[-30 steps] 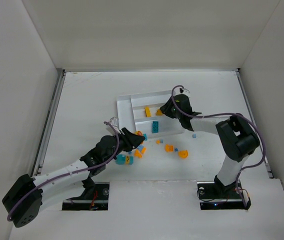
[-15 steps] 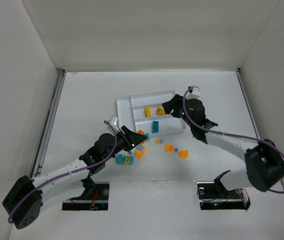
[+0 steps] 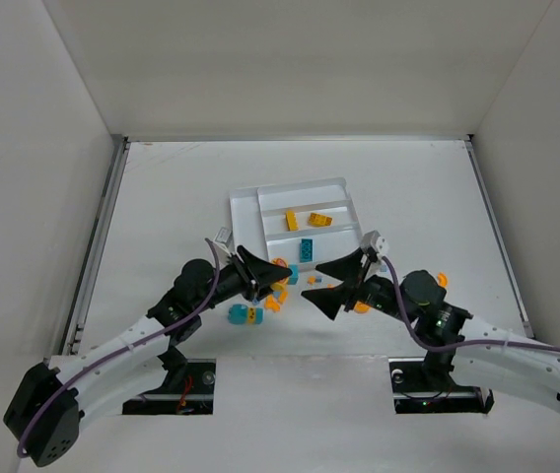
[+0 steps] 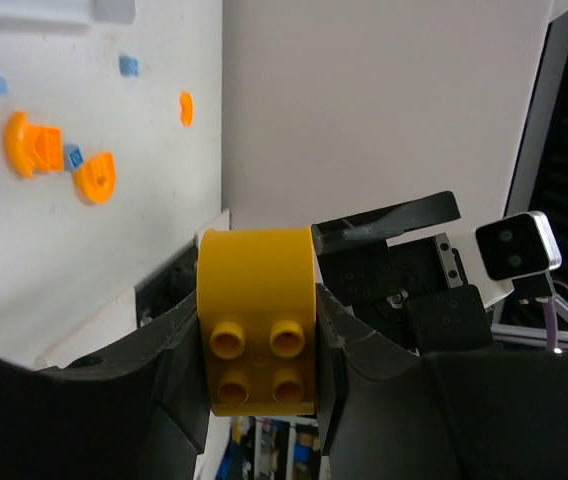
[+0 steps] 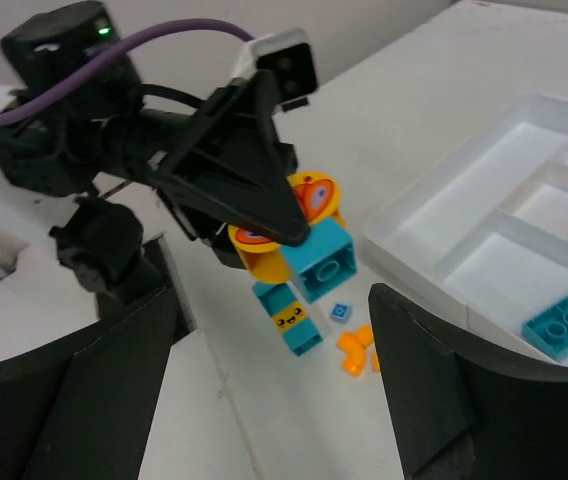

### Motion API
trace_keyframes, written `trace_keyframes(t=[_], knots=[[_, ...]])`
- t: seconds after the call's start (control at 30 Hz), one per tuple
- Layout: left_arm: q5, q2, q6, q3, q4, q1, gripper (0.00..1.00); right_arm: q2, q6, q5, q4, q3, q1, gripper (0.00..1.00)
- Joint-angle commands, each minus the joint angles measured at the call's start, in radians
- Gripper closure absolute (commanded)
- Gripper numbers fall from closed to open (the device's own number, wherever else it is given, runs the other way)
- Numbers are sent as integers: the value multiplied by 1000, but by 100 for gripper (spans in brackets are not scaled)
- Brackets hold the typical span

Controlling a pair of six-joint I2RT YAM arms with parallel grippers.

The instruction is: Sort the legos into containers by color

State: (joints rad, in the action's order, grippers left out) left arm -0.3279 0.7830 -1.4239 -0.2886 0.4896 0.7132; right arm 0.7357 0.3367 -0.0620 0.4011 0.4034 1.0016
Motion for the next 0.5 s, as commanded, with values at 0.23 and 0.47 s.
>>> trace_keyframes(t=[0.23, 0.47], knots=[[-115, -33, -95, -61, 47, 24, 81, 45, -157, -173, -151, 112, 33, 16], [-123, -33, -92, -41, 87, 44, 82, 91, -157, -197, -203, 158, 13, 25]])
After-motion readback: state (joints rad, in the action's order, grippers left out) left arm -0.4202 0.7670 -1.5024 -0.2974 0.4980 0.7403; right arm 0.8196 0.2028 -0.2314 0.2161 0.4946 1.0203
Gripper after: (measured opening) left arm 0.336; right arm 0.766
